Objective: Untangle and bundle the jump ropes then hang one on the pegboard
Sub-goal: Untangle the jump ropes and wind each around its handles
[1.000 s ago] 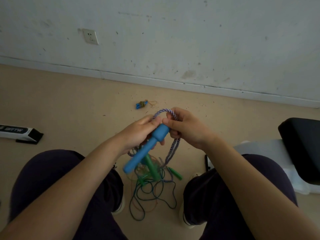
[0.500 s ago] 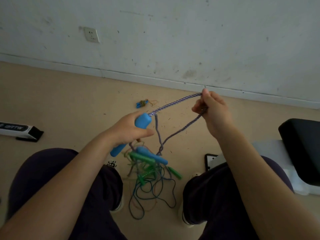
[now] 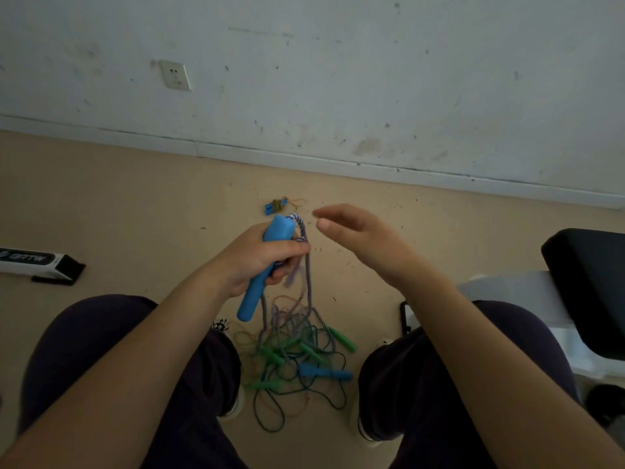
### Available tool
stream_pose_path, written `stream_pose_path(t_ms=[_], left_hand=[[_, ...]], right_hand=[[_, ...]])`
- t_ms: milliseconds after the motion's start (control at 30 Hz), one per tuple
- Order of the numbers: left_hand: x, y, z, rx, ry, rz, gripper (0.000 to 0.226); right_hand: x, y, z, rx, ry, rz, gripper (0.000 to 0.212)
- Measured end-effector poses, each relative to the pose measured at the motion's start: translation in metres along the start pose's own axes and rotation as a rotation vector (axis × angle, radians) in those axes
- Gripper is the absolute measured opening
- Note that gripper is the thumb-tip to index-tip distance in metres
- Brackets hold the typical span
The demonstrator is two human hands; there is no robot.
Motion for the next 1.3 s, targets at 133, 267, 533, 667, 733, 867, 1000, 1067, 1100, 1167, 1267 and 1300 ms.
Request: stream_pose_path(t_ms=[133, 267, 533, 667, 733, 867, 1000, 1067, 1100, 1167, 1267, 1300], left_hand=[[0.0, 0.001, -0.001, -0.015, -0.033, -0.032, 0.016], [0.003, 0.001, 0.0, 0.006, -0.016, -0.037, 0.012], [0.017, 0.003, 0.001, -0.027, 0.114, -0.012, 0.019], [0.014, 0.002, 0.0, -0.039, 0.115, -0.021, 0.017], [0.011, 0.001, 0.0, -0.023, 0.087, -0.036, 0.012], [0.009, 0.001, -0.002, -0.006, 0.034, -0.019, 0.008], [0.021, 0.006, -0.001, -0.028, 0.144, -0.046, 0.015], [0.025, 0.006, 0.0, -0.039, 0.195, -0.073, 0.015], [0.023, 0.004, 0.0, -0.038, 0.189, -0.074, 0.012], [0.015, 0.001, 0.0, -0.03, 0.129, -0.06, 0.006], [0.007, 0.001, -0.002, -0.017, 0.052, -0.028, 0.007], [0.008, 0.002, -0.002, -0.018, 0.05, -0.022, 0.007]], right_hand=[[-0.007, -0.002, -0.003, 0.0, -0.177, 0.083, 0.028], [-0.004, -0.003, -0.003, 0.003, -0.167, 0.033, 0.01], [0.022, -0.002, 0.006, -0.042, 0.343, 0.23, 0.01], [0.009, -0.002, -0.001, 0.048, 0.003, 0.119, 0.014], [-0.002, -0.002, -0.004, 0.032, -0.11, 0.083, 0.017], [-0.008, -0.003, -0.003, 0.014, -0.09, 0.057, 0.004], [0.014, -0.004, 0.003, 0.03, 0.29, 0.076, 0.005], [0.021, -0.004, 0.003, 0.015, 0.315, 0.149, 0.005], [0.021, -0.005, 0.002, 0.019, 0.243, 0.155, 0.011], [0.009, -0.006, -0.003, 0.022, 0.017, 0.096, 0.022], [-0.01, -0.007, -0.007, 0.007, -0.163, 0.055, 0.019], [-0.011, -0.007, -0.006, 0.023, -0.134, 0.066, 0.015]])
Point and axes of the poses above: each hand's wrist, its own z-axis towards the middle knuckle, its own x-axis out of the back of the hand, y = z × x, the point moved 1 cm from there along z, towards the middle knuckle, and after that the axes turned 11 degrees about y, right-handed, at the moved point
